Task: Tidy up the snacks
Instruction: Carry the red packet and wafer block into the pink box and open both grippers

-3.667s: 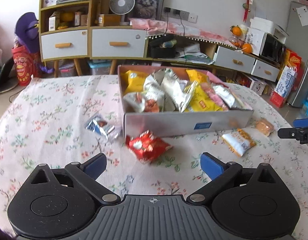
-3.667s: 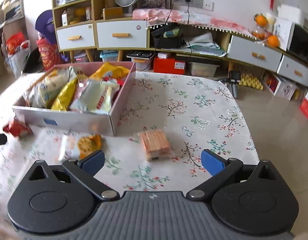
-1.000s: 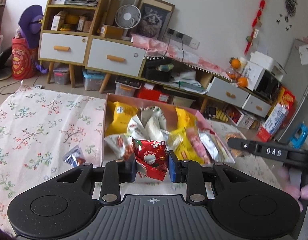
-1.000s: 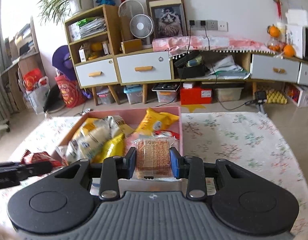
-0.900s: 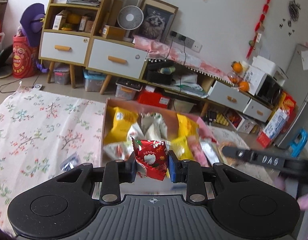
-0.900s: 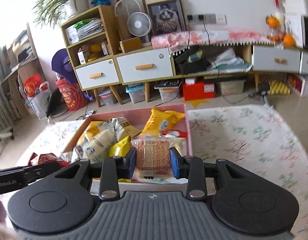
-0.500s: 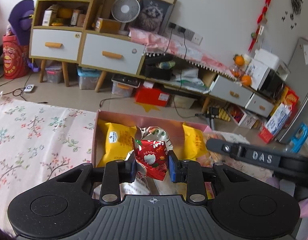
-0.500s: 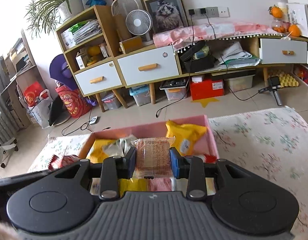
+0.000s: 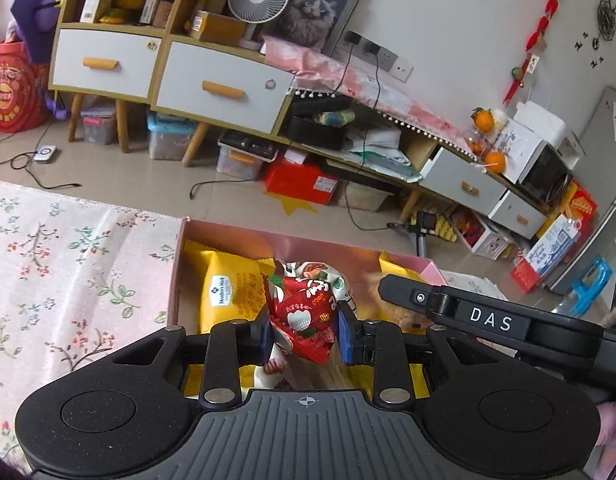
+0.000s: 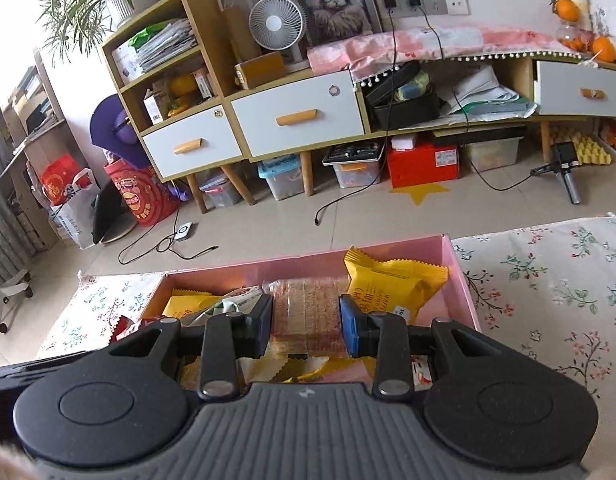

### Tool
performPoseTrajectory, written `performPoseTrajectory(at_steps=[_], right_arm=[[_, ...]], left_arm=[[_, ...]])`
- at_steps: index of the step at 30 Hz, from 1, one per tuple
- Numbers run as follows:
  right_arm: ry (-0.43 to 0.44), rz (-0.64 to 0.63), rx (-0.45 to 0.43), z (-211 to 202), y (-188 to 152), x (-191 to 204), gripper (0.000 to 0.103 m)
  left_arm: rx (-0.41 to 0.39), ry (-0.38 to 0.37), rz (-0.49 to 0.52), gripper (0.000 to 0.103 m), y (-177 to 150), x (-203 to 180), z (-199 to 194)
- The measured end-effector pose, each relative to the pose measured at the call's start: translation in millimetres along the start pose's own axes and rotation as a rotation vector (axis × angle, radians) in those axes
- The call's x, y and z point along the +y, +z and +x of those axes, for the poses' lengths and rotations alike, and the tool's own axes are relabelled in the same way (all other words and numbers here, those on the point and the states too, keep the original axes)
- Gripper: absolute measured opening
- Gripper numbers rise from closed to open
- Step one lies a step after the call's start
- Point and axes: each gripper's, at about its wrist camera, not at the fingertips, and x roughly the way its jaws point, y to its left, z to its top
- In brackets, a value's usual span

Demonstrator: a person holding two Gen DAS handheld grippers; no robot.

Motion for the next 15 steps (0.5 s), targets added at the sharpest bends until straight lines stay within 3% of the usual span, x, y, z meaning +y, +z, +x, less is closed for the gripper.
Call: performPoseTrajectory(at_steps=[6,9,11,15], right_arm=[[0.014,0.005,-0.011,3,2,1,0.035],[0.027,0.014,-0.015,1,4,1,0.049],[0.028,0.011,-0.021,-1,7,0,0.055],[0.016,0.011,-0.030,-6,9,-2,0.063]], left_arm=[[0.017,0.006,0.023,0.028,-3,-5,13],[0.001,0.024,0.055,0.031,-7,-11,12],[-0.005,0.026,0.091,0.035,-9,-17,10],[-0.024,0.031,0.120,0.055,-9,-26,3]])
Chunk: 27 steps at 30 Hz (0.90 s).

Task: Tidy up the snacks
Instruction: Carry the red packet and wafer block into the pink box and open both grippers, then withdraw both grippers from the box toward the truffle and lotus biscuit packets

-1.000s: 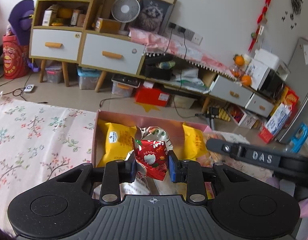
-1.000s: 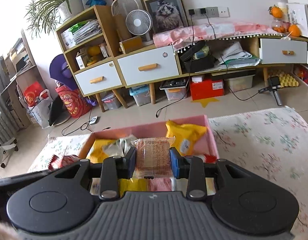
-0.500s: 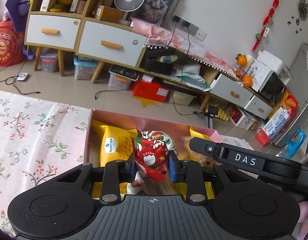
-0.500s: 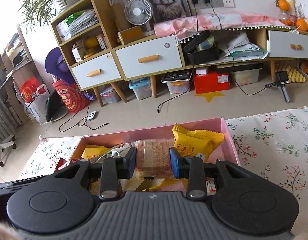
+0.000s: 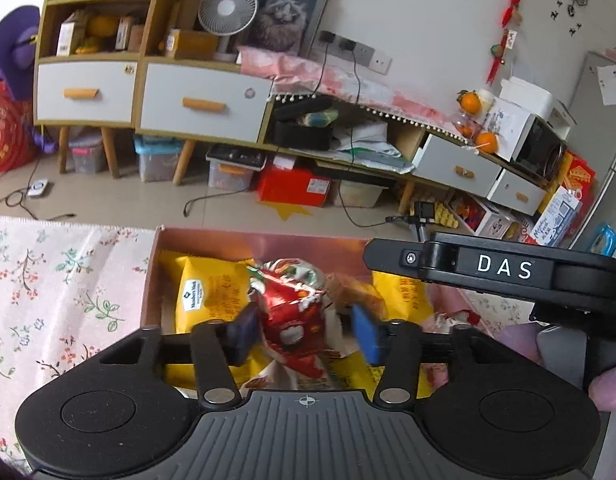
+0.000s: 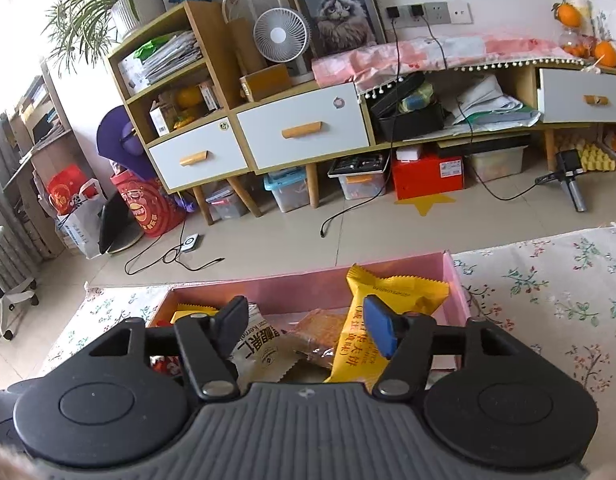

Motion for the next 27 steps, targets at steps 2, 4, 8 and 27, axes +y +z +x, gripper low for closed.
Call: performPoseTrajectory(at_steps=[2,4,8,27], right_arm=[[-0.006,0.007,0.001,-2,1,-1,0.067],[-0.015,0.005,0.001,-5,1,-2,0.069],[-0.039,-0.010,-0.003,-17,-1,-2,0.079],[-0.134,-0.039,0.060,-79,-30,3,0.103]], left_arm=[[-0.007,0.012,0.003,0.065,1,-3,-4],[-0.008,0.018,0.007,0.070,1,-5,-9],[-0.006,0.035,0.010,0.080,0,-8,-23],[0.101,0.189,0.032,0.100,-38,-11,-104]])
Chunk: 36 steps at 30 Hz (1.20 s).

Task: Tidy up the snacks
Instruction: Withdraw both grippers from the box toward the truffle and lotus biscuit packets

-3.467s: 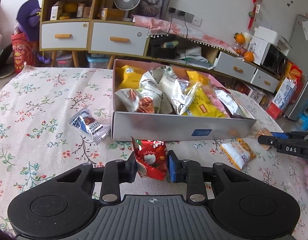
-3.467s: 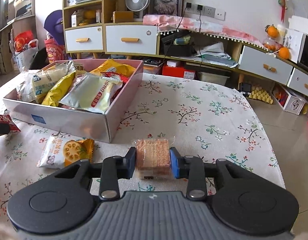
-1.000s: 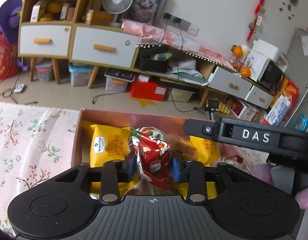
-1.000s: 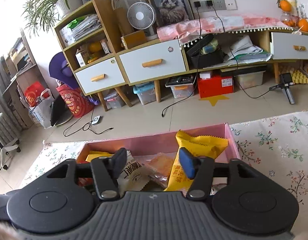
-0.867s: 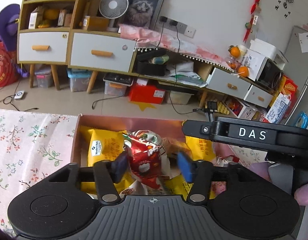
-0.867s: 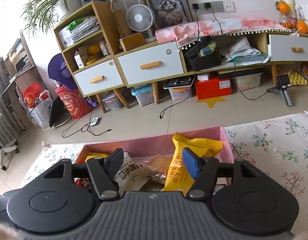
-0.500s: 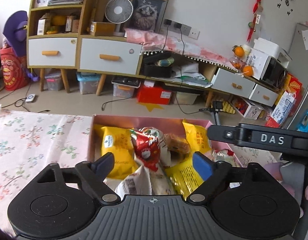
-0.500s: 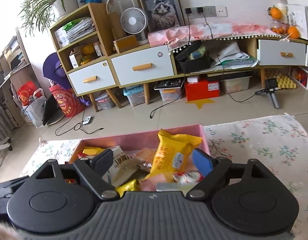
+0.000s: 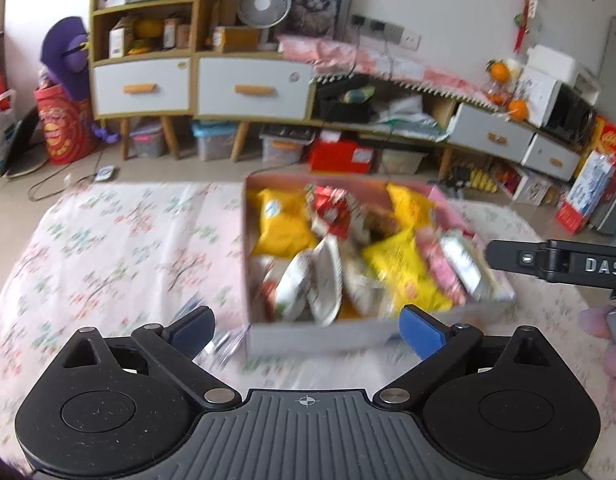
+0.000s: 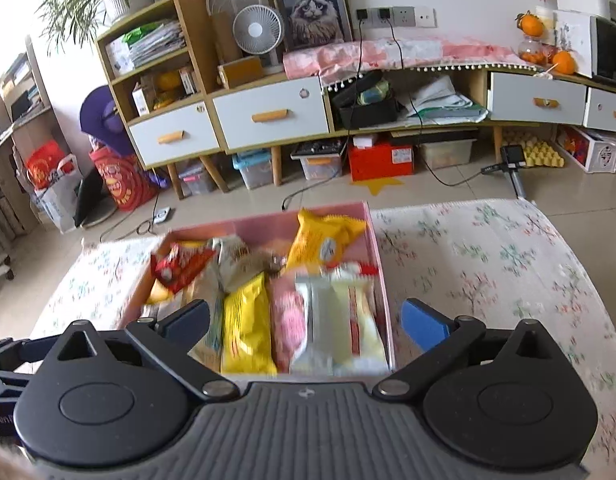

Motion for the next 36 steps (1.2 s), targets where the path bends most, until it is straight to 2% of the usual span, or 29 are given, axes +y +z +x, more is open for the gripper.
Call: performPoseTrajectory(at_steps=[6,11,17,23,26,29,31,36], right_arm=[[-0.042,-0.014,0.033,-9,-15,-1,0.103],[-0.071,-0.021,0.047,-17,-31,-1,0.103],[-0.152,-0.129,0.055,-16,-54,1,0.103],[-0.134,-0.228,0.068,-15,-68,7,0.103],[-0.147,-0.276,0.086,-9,-74,10,0.103],[-0.151,-0.305,0.085,-7,-76,12,0.103],[-0.144,-0.300,0.083,-5,-76,11,0.103],[-0.127,-0.253,0.077,3,-72,6,0.103]], left_arm=[[0.060,0.045,-0.015,0.101,-20,13,-14],[0.052,0.080,-0.022,0.103,-37,30,-16],[0.074,0.145,-0.012,0.103,-55,53,-4],[0.075,0.167,0.027,0.103,-67,65,1],[0.064,0.184,0.042,0.103,-64,70,3],[0.041,0.192,-0.017,0.103,-52,82,4],[0.018,0.195,-0.069,0.103,-45,89,5],[-0.010,0.239,-0.092,0.103,-28,87,18]])
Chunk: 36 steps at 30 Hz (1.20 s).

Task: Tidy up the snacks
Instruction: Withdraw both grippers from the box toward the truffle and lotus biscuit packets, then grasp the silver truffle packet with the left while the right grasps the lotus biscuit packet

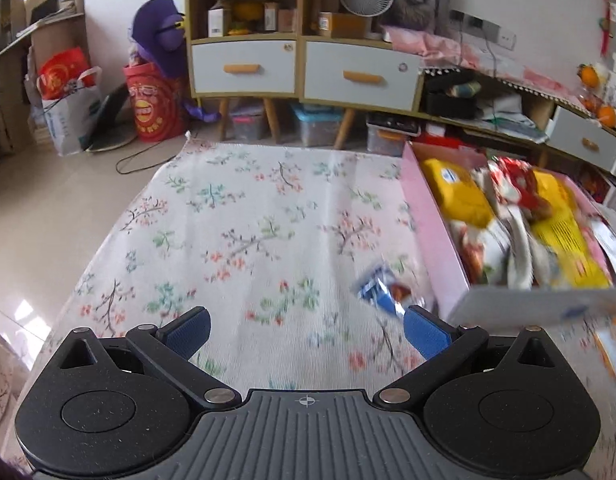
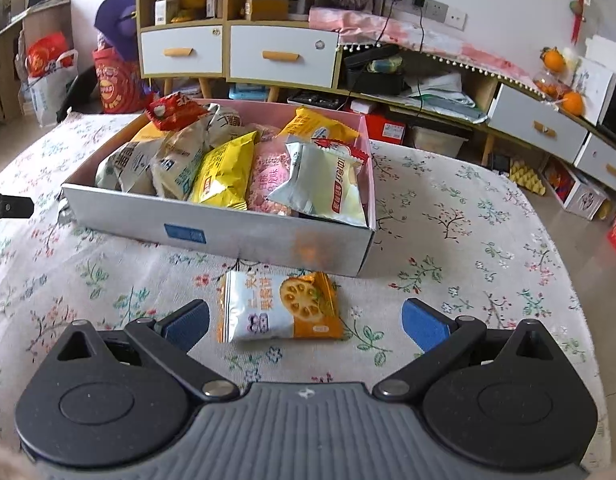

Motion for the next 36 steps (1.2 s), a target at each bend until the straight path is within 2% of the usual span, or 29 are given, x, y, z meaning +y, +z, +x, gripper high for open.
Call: performPoseTrajectory(at_steps=[9,13,20,26,31,36], right_arm=[[0.021,0.017,0.004,8,2,-2,0.103],[0.028,0.019,0.003,10,4,0,0.103],[0.039,0.023,0.007,13,6,-2,0.103],[0.028,0.018,0.018,14,4,-6,0.103],[0.025,-0.009,0.037,16,-2,-5,0.103],[0.040,-0.001,0.037,16,-1,-4,0.103]], left_arm=[[0.068,-0.073,-0.197,0.102,21,2,34],[0.099,-0.084,-0.231,0.102,17,-2,44],[0.099,-0.023,-0.155,0.101,12,-11,46],[0.109,0.053,0.014,0.101,-3,-20,37],[0.099,0.020,0.040,0.098,-10,-12,25],[0.031,-0.058,0.098,0.095,-18,-9,19]])
